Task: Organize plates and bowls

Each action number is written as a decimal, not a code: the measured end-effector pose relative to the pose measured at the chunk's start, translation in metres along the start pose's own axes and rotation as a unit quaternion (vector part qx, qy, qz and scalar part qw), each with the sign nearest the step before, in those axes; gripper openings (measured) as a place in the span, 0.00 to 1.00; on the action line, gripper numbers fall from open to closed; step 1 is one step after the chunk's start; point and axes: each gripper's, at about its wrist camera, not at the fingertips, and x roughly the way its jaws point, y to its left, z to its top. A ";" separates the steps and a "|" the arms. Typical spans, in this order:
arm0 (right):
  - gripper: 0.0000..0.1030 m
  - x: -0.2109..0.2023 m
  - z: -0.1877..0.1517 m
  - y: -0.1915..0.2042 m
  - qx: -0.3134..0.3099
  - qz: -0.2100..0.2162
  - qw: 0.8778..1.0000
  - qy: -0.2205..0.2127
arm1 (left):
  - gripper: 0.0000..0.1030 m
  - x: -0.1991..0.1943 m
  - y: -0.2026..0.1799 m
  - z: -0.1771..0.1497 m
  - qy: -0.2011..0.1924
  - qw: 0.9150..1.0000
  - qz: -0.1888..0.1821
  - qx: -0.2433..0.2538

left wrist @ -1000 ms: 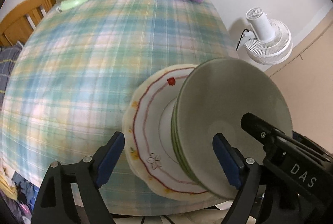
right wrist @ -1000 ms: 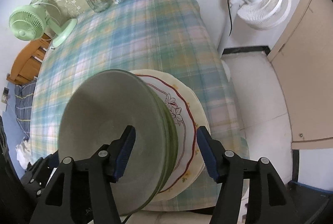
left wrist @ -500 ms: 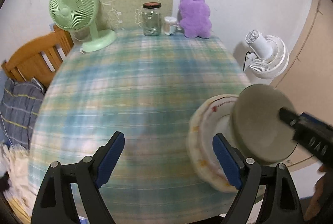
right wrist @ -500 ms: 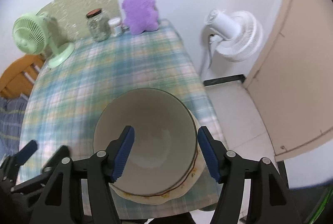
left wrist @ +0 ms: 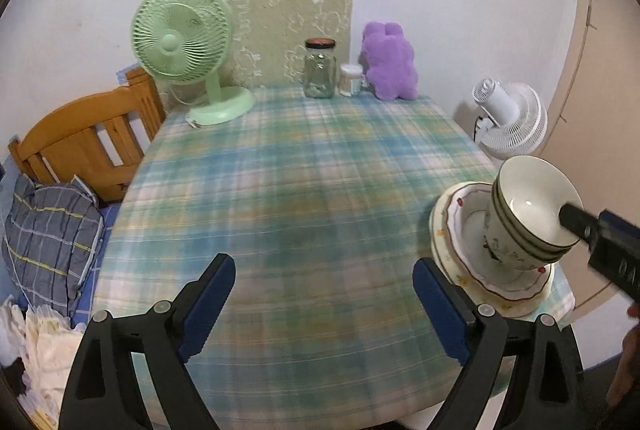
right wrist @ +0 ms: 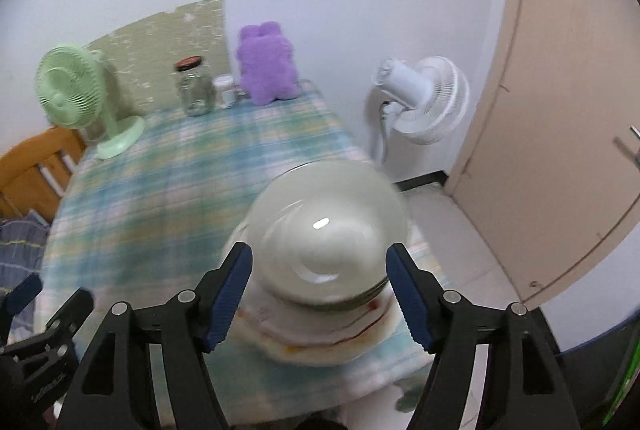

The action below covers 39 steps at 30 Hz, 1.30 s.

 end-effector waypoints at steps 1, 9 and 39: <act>0.71 -0.003 -0.004 0.006 -0.005 0.005 1.000 -0.003 | 0.91 -0.003 0.003 -0.003 -0.003 1.000 0.000 -0.002; 0.76 -0.013 -0.042 0.048 -0.035 0.063 0.997 -0.028 | 0.93 -0.012 0.016 -0.035 -0.038 0.999 0.034 -0.009; 0.81 -0.012 -0.104 0.054 -0.057 0.090 0.991 -0.086 | 0.97 -0.020 0.017 -0.090 -0.074 0.994 0.070 -0.040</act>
